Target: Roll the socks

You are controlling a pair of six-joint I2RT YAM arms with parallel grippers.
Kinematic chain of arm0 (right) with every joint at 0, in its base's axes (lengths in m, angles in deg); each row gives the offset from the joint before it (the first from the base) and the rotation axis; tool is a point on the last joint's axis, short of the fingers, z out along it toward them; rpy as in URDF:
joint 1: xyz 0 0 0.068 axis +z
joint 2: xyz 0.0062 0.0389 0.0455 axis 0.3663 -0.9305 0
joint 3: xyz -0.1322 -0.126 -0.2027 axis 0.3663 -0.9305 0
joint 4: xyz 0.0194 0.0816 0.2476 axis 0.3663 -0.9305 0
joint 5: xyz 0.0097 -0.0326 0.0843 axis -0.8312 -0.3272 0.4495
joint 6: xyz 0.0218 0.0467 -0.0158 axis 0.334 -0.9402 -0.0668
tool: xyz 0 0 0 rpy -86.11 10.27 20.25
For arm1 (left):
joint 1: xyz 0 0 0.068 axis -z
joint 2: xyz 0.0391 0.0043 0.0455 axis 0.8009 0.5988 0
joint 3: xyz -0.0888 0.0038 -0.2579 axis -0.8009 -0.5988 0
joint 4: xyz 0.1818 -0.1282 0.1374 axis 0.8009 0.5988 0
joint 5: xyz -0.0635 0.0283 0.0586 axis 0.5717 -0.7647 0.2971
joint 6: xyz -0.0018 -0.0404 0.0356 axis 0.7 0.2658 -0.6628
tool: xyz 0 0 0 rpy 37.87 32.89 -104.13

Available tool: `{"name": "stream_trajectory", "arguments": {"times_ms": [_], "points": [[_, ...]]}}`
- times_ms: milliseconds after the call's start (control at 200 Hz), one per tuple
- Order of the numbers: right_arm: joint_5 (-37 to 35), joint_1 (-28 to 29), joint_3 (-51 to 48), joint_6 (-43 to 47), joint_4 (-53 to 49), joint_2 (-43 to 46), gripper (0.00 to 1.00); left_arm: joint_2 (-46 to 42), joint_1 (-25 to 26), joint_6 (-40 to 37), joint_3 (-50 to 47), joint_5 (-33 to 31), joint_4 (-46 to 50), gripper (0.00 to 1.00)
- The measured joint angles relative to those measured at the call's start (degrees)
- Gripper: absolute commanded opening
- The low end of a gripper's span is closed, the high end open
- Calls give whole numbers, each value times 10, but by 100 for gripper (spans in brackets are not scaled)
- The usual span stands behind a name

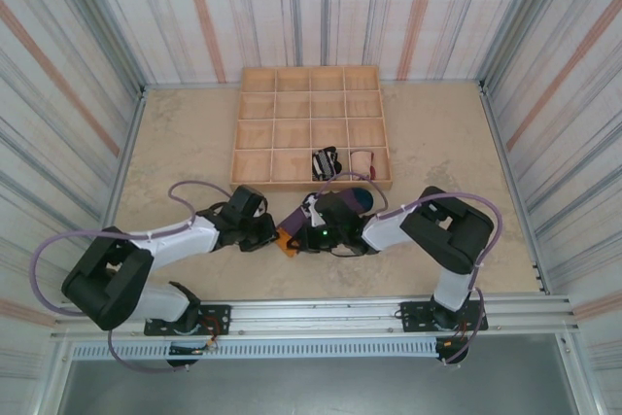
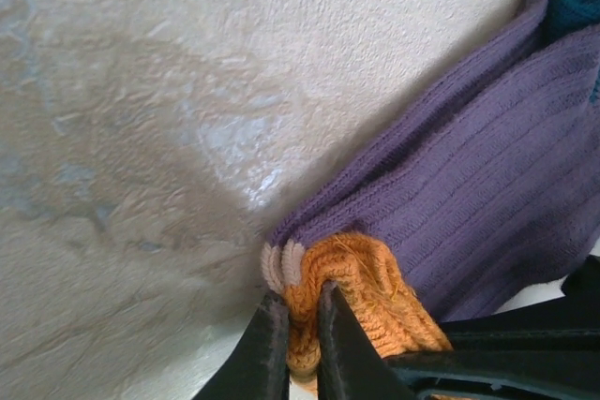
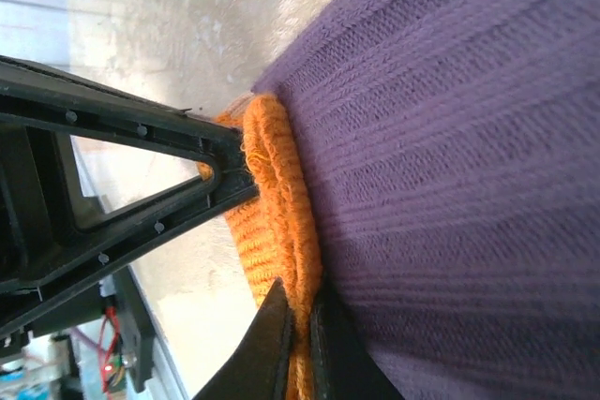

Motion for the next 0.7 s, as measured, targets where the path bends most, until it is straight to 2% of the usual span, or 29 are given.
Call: {"name": "stream_trajectory", "arguments": {"times_ms": [40,120,240,366,556,701], "points": [[-13,1,0,10,-21,14,23,3,0,0,7,1,9,1],[-59,11,0,34,-87,59,39,4,0,-5,19,-3,37,0],[-141,44,3,85,-176,128,46,1,-4,-15,37,-10,91,0],[-242,109,24,144,-244,167,60,1,-13,-27,58,-8,147,0],[-410,236,63,242,-286,167,63,1,-16,-43,80,7,201,0],[-533,316,93,318,-275,113,64,5,-20,-54,88,20,228,0]]}}
